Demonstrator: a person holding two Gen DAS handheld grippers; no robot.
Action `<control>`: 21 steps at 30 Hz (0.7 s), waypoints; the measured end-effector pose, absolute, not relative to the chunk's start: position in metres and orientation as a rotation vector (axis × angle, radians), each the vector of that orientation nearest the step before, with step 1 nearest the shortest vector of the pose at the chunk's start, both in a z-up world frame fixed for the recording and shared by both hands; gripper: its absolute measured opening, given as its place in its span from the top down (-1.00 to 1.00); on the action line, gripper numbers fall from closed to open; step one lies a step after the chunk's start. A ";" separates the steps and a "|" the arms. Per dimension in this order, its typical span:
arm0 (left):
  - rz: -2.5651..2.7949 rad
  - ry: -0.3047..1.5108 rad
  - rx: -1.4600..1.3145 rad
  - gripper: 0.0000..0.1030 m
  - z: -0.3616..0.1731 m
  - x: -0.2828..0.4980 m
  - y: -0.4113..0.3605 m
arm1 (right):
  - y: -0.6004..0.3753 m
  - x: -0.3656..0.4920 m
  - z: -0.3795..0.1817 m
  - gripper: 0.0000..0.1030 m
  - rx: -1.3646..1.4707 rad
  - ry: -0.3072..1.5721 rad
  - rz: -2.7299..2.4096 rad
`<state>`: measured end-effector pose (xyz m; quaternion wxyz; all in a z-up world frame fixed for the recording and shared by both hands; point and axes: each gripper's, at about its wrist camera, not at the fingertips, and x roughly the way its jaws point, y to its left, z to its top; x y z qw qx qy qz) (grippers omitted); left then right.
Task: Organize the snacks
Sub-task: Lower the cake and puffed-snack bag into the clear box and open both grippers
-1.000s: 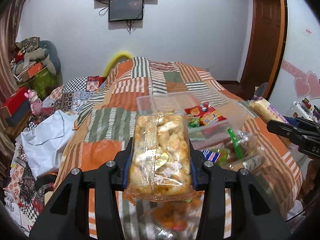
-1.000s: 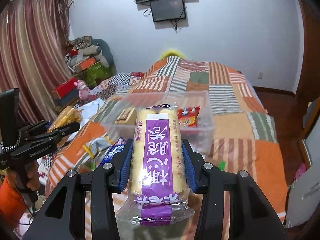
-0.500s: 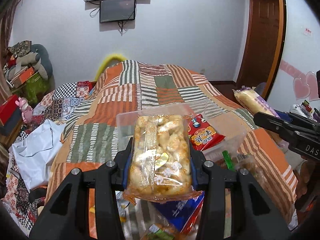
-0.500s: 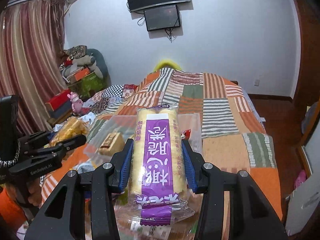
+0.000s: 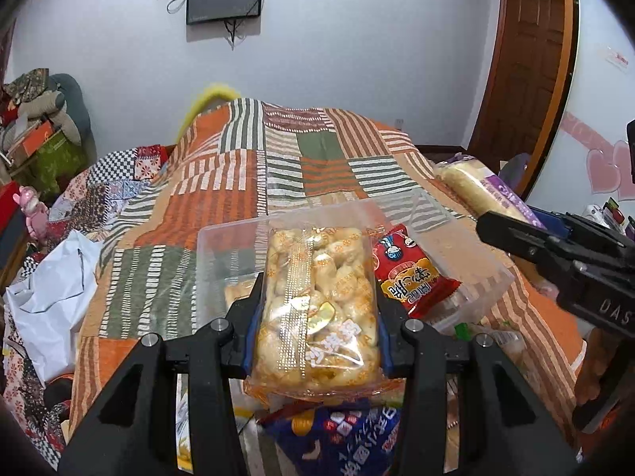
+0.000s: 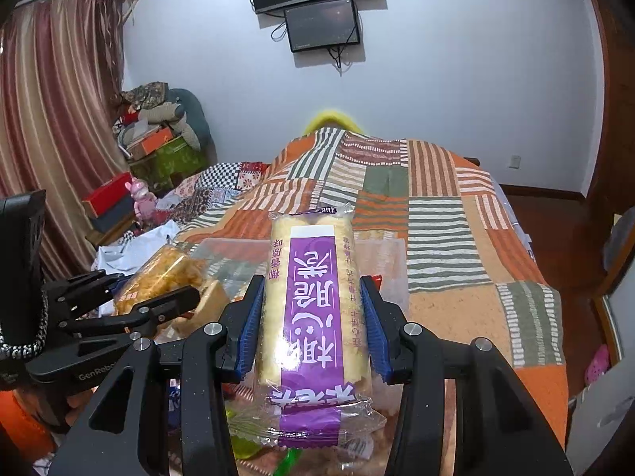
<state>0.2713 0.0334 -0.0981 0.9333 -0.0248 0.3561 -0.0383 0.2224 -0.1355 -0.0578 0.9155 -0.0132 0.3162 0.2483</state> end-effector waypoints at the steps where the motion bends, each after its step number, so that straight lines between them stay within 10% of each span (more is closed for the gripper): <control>1: -0.079 0.733 -0.053 0.13 -0.099 0.274 0.034 | -0.133 0.225 -0.060 0.17 -0.031 0.658 0.511; 21: -0.091 0.877 -0.069 0.13 -0.128 0.324 0.029 | -0.120 0.261 -0.094 0.17 -0.077 0.806 0.511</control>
